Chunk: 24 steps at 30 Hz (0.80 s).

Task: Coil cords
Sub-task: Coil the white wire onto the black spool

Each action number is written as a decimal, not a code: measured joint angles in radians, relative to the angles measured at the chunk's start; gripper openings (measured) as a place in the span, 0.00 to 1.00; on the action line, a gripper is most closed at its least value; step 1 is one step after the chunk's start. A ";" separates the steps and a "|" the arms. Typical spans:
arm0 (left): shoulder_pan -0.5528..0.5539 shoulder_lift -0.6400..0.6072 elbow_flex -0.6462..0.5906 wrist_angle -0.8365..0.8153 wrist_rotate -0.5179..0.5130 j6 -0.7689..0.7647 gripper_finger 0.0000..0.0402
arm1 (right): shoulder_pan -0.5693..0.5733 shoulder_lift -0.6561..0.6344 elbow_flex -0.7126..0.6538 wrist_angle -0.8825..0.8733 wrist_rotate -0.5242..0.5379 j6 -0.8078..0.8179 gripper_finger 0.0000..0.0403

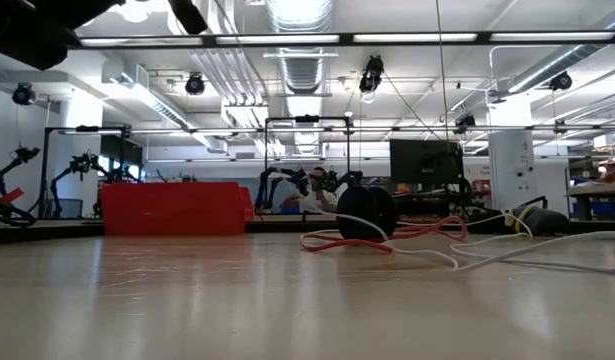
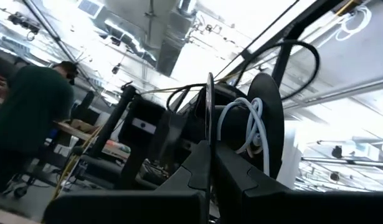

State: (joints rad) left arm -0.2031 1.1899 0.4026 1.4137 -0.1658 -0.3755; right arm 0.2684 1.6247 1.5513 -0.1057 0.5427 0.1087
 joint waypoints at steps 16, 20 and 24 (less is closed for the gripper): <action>-0.001 -0.021 -0.006 -0.074 0.019 0.073 0.00 | 0.035 -0.015 0.000 -0.018 -0.002 -0.058 0.20; -0.001 -0.034 -0.006 -0.103 0.020 0.111 0.00 | 0.043 -0.030 0.000 -0.021 0.000 -0.050 0.18; -0.001 -0.038 -0.006 -0.106 0.050 0.131 0.00 | 0.032 -0.026 0.000 -0.017 0.000 -0.018 0.16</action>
State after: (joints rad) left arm -0.2042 1.1519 0.3965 1.3079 -0.1157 -0.2440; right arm 0.3000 1.5989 1.5509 -0.1224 0.5429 0.0909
